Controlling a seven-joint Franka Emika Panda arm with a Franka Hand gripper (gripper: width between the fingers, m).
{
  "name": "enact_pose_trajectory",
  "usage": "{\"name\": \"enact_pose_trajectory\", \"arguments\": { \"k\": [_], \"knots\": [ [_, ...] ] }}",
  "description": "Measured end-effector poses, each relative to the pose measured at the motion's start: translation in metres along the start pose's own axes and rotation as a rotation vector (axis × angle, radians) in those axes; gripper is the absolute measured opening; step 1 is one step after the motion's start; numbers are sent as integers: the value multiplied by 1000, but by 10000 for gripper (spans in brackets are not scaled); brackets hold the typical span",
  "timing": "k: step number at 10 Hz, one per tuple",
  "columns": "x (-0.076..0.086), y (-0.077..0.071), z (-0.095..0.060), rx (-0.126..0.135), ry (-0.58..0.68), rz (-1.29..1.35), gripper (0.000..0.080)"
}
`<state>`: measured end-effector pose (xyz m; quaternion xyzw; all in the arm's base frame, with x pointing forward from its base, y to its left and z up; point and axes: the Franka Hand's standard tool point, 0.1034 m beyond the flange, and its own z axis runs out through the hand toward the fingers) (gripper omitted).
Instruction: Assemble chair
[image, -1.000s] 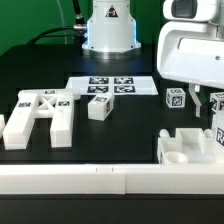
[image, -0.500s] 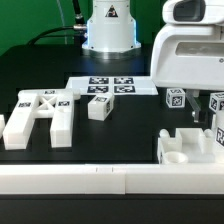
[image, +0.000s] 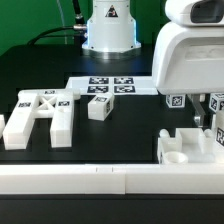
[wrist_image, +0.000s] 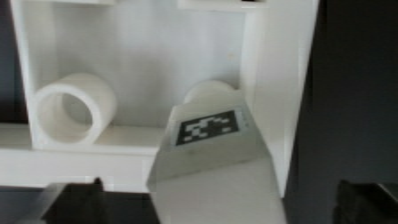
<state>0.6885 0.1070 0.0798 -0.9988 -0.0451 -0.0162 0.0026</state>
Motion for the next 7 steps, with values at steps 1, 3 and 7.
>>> {"name": "enact_pose_trajectory", "arguments": {
  "k": [1, 3, 7],
  "knots": [
    [0, 0, 0, 0, 0, 12, 449],
    [0, 0, 0, 0, 0, 23, 290],
    [0, 1, 0, 5, -2, 267, 290]
  ]
}}
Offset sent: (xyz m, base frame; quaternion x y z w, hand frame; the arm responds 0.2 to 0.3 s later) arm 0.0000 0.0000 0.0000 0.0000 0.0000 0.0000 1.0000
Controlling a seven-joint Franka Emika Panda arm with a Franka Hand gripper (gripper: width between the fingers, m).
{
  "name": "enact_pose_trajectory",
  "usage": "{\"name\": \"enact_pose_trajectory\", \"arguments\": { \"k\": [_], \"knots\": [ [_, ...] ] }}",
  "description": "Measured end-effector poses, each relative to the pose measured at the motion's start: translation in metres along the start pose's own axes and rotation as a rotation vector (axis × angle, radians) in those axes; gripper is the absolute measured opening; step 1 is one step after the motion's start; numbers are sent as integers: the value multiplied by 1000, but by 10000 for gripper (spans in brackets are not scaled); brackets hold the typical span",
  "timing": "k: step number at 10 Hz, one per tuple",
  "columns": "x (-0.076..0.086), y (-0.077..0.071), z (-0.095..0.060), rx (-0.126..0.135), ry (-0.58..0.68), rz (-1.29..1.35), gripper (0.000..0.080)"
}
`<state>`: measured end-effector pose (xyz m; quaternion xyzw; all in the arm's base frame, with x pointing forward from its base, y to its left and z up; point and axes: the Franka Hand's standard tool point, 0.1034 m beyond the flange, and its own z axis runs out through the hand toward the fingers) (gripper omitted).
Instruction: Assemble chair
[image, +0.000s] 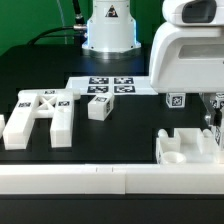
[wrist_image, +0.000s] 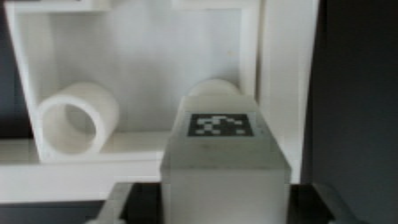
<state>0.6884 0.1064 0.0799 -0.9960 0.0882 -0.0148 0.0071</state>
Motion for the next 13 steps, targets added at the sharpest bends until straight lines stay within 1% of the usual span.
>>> {"name": "enact_pose_trajectory", "arguments": {
  "k": [1, 3, 4, 7, 12, 13],
  "knots": [
    [1, 3, -1, 8, -5, 118, 290],
    [1, 3, -2, 8, -5, 322, 291],
    [1, 2, -2, 9, -6, 399, 291],
    [-2, -3, 0, 17, -16, 749, 291],
    [-2, -4, 1, 16, -21, 1073, 291],
    [-2, -3, 1, 16, -21, 1088, 291]
  ]
}}
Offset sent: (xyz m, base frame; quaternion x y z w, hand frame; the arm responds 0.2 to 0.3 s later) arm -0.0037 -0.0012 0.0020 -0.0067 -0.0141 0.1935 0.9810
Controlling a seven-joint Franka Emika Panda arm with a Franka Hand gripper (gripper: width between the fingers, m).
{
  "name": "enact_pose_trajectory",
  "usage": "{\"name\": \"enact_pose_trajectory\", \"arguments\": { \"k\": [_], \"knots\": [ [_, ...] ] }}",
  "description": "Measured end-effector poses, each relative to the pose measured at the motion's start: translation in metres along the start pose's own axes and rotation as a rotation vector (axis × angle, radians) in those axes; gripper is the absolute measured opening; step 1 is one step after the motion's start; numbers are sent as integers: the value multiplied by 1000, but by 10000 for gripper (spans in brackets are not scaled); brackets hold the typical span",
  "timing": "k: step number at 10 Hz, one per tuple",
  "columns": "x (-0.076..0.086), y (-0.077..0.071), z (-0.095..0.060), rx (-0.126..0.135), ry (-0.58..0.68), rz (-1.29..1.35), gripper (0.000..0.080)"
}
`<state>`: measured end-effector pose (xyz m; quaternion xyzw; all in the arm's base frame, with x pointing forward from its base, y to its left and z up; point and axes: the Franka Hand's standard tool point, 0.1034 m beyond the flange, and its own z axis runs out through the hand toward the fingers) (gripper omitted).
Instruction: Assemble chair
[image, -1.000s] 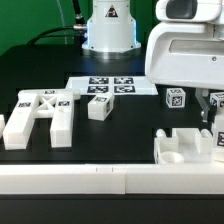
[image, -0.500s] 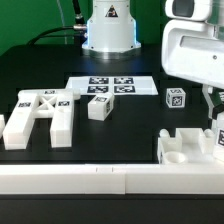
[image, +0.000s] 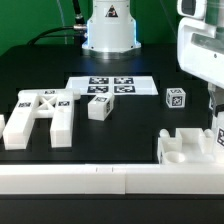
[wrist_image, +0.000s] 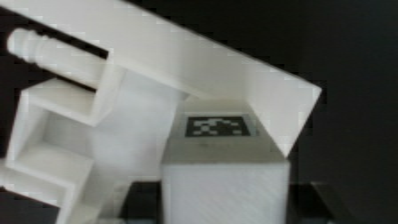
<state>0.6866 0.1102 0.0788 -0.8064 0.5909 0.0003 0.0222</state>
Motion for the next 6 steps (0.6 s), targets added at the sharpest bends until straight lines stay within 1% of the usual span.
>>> {"name": "enact_pose_trajectory", "arguments": {
  "k": [1, 2, 3, 4, 5, 6],
  "knots": [
    [0, 0, 0, 0, 0, -18, 365],
    [0, 1, 0, -5, -1, -71, 365],
    [-1, 2, -2, -20, -8, -144, 556],
    [-1, 0, -3, -11, -5, -187, 620],
    [0, -1, -4, -6, -3, -305, 620],
    [0, -1, -3, -6, -3, -366, 644]
  ]
}}
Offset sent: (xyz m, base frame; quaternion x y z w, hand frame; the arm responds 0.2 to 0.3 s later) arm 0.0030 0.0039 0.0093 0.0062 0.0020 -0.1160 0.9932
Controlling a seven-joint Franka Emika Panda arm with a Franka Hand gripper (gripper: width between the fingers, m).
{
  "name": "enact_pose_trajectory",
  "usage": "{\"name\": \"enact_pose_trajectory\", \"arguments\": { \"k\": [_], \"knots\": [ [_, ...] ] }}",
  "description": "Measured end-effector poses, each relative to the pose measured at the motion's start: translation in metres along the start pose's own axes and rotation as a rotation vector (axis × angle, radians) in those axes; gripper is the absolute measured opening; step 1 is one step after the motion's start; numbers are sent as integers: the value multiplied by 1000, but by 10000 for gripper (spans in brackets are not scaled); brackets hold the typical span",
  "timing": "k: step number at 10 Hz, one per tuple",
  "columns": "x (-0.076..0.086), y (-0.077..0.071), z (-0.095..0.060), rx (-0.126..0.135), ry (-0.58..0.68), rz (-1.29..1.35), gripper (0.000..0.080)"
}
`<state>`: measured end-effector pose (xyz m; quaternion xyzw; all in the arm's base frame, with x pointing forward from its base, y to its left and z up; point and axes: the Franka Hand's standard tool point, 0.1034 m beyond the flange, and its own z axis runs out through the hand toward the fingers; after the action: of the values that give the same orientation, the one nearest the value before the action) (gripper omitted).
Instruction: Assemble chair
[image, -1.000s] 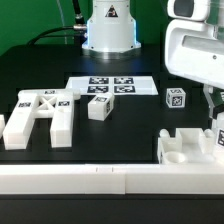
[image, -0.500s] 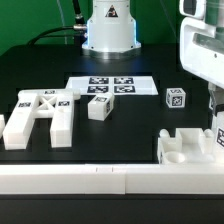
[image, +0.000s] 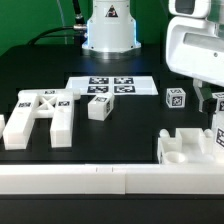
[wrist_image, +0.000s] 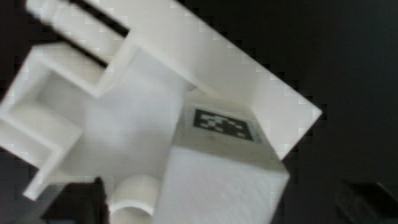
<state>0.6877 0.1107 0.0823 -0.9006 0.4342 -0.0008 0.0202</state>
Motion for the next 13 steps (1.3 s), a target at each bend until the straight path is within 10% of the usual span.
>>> {"name": "enact_pose_trajectory", "arguments": {
  "k": [13],
  "knots": [
    [4, 4, 1, -26, 8, -1080, 649]
  ]
}}
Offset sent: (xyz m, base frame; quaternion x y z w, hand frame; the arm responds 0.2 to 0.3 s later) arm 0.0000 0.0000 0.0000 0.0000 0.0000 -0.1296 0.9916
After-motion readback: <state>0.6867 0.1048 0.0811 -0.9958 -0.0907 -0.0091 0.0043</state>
